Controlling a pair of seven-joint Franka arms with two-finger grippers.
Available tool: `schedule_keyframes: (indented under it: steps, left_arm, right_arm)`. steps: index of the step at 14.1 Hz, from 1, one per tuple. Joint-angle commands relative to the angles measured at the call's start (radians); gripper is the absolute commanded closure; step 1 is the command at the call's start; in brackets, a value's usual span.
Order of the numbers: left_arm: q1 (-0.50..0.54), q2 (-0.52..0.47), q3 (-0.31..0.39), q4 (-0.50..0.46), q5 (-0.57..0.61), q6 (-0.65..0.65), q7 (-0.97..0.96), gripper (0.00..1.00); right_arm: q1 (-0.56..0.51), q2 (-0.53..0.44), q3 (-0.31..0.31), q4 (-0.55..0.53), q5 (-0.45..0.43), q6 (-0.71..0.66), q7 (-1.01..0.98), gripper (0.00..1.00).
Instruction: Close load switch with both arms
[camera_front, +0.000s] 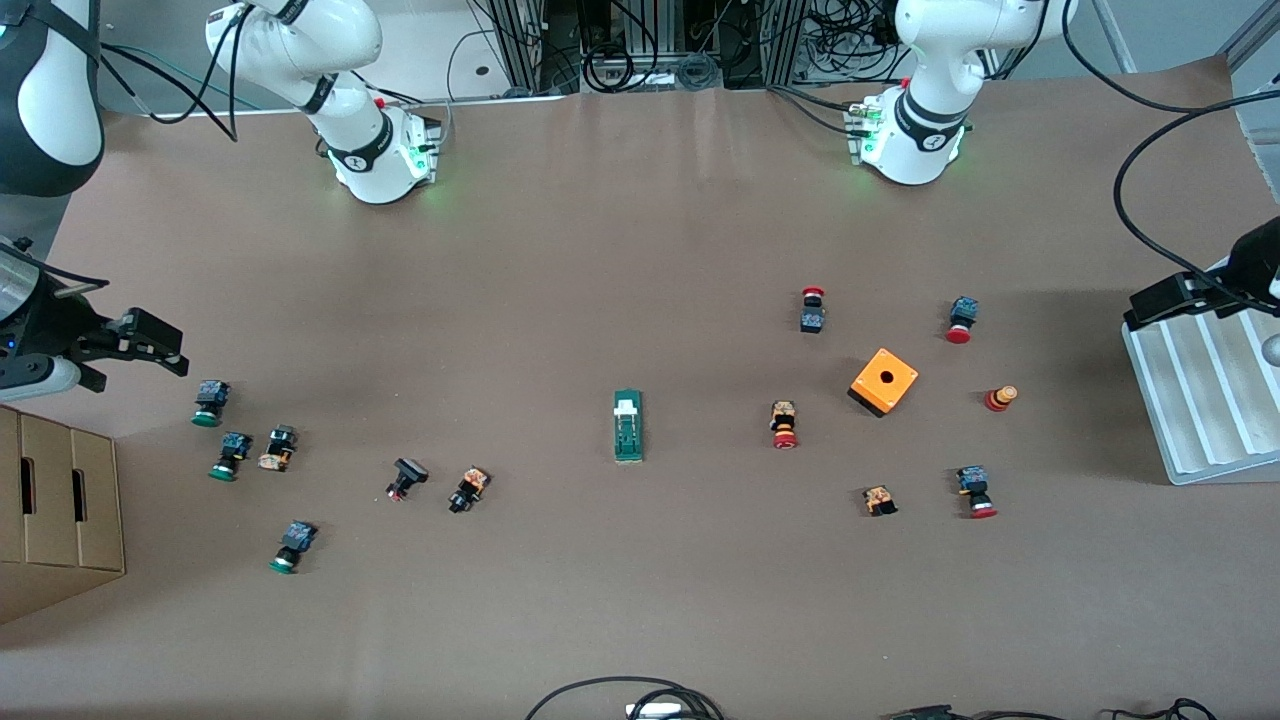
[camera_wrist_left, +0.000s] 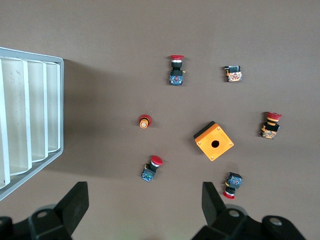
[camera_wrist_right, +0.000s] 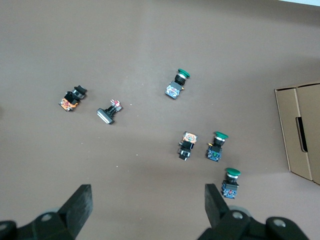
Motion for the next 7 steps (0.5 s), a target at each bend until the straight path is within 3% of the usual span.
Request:
schedule_keyframes:
  steps: [1, 7]
  left_arm:
    - [0.004, 0.004, -0.002, 0.012, -0.009, 0.004, -0.012, 0.00]
    - [0.004, 0.012, -0.002, 0.012, -0.012, 0.004, -0.011, 0.00]
  right_arm:
    - [0.003, -0.010, -0.001, -0.005, 0.017, 0.002, -0.003, 0.00]
    - [0.004, -0.004, -0.001, 0.002, 0.022, 0.002, 0.000, 0.00]
